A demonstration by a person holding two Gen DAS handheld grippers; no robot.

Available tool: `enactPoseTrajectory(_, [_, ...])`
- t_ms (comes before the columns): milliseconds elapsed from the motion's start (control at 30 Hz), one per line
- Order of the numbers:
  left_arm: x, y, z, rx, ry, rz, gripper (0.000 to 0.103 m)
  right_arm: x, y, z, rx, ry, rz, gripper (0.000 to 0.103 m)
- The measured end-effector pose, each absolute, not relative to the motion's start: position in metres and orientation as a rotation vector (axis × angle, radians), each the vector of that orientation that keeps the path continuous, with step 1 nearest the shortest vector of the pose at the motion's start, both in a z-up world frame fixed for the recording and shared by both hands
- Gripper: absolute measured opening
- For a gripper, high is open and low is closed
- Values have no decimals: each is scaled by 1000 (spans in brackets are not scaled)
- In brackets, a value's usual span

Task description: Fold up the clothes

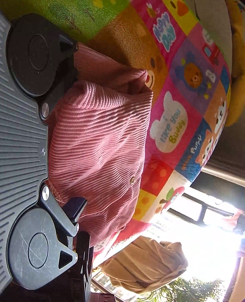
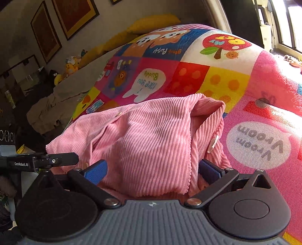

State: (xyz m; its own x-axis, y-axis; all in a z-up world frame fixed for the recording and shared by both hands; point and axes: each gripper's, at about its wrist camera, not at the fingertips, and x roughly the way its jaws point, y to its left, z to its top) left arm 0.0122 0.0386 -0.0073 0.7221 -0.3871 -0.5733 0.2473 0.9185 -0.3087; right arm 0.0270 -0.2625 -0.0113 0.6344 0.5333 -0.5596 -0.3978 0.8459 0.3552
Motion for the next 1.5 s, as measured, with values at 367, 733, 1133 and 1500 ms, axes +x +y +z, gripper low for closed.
enactPoseTrajectory(367, [17, 37, -5, -208, 685, -350, 103, 24, -257, -12, 164, 698, 515, 103])
enactPoseTrajectory(733, [16, 49, -5, -282, 682, -376, 103, 16, -217, -12, -37, 754, 348, 103])
enactPoseTrajectory(1133, [-49, 80, 29, -332, 656, -308, 103, -38, -265, 33, 136, 677, 248, 103])
enactPoseTrajectory(1500, [4, 75, 26, -53, 709, -92, 103, 47, -230, -2, -414, 714, -64, 103])
